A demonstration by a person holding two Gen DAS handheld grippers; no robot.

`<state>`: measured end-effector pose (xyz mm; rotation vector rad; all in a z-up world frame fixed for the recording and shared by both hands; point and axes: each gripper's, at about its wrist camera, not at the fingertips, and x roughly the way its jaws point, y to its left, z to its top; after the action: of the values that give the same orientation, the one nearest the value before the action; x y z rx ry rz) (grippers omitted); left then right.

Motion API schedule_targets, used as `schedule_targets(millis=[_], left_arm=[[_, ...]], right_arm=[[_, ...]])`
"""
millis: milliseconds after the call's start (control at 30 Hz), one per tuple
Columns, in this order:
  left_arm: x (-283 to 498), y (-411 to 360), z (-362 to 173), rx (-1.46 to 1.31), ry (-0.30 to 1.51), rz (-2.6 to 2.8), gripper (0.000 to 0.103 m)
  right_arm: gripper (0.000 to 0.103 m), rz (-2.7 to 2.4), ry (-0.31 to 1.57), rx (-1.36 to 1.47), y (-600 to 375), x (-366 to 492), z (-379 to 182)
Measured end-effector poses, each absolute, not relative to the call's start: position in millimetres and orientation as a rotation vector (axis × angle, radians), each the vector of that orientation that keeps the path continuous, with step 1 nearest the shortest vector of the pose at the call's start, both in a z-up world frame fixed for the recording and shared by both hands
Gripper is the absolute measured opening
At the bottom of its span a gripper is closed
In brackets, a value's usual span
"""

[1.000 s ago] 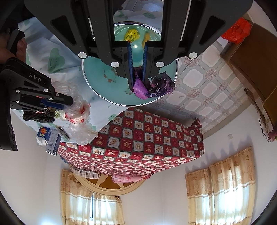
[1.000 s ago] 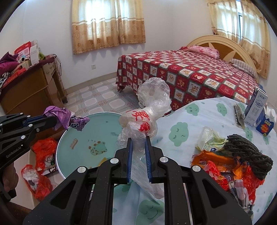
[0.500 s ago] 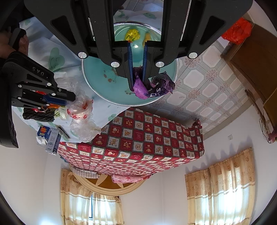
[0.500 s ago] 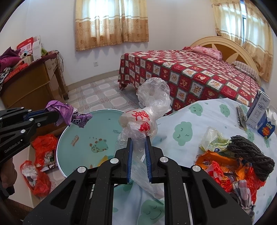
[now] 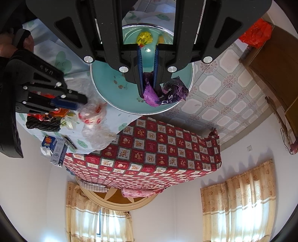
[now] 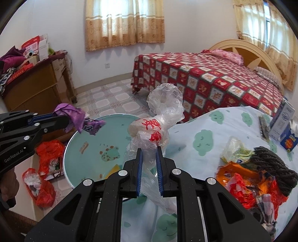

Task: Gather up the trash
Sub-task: 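Hold the purple wrapper over the bucket and open the left gripper, then grasp the checkered cloth with the left gripper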

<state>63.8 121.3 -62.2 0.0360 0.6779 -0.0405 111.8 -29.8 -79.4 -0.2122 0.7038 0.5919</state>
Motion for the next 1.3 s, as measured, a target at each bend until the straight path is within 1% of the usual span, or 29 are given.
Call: schedule_targets(millis=[33,67,100,200,233,300,367,533,600,667,833,967,1100,1300], left_arm=[[63.7,120.3,-62.1,0.037,0.678,-0.042,0.014],[62.7,118.1,-62.1,0.037,0.678,-0.042,0.014],[62.0,115.4,-63.0,0.039,0.68,-0.045,0.016],[61.7,110.4,-64.2,0.043,0.684,-0.048,0.029],[61.2,108.5,-63.8,0.041,0.681,-0.047,0.037],[60.6,105.4,-63.9,0.047,0.679,-0.047,0.039],[62.2,107.4,-64.2,0.044,0.683,-0.048,0.043],[61.1,104.4,-65.9,0.052,0.689,-0.046,0.046],[60.4,103.3,-66.1,0.054,0.69,-0.047,0.047],[60.4,103.2,-66.2,0.055,0.691,-0.046,0.051],[59.3,90.9,-67.6,0.068,0.699,-0.062,0.053],[57.7,68.2,-70.4,0.104,0.703,-0.094,0.055],[56.6,34.3,-77.4,0.147,0.718,-0.15,0.055],[58.9,-20.6,-77.9,0.182,0.719,-0.233,0.055]], right_arm=[[0.018,0.597,0.703,-0.218,-28.9,111.0,-80.1],[0.024,0.6,0.698,-0.221,-27.6,110.0,-80.7],[0.033,0.602,0.699,-0.22,-26.7,110.0,-81.0],[0.036,0.601,0.708,-0.216,-26.8,110.6,-84.3],[0.037,0.599,0.71,-0.212,-27.9,110.7,-85.1],[0.04,0.598,0.71,-0.203,-30.5,110.8,-85.2],[0.041,0.588,0.704,-0.197,-34.3,110.2,-83.6],[0.041,0.567,0.681,-0.192,-46.0,101.0,-74.5],[0.044,0.556,0.667,-0.192,-53.7,94.8,-69.8],[0.045,0.544,0.652,-0.182,-65.8,87.5,-63.9],[0.05,0.496,0.603,-0.147,-105.8,66.2,-46.7],[0.058,0.412,0.572,-0.109,-152.9,48.6,-38.7],[0.059,0.263,0.576,-0.038,-220.2,35.6,-46.6],[0.059,0.119,0.619,0.048,-285.3,24.9,-76.5]])
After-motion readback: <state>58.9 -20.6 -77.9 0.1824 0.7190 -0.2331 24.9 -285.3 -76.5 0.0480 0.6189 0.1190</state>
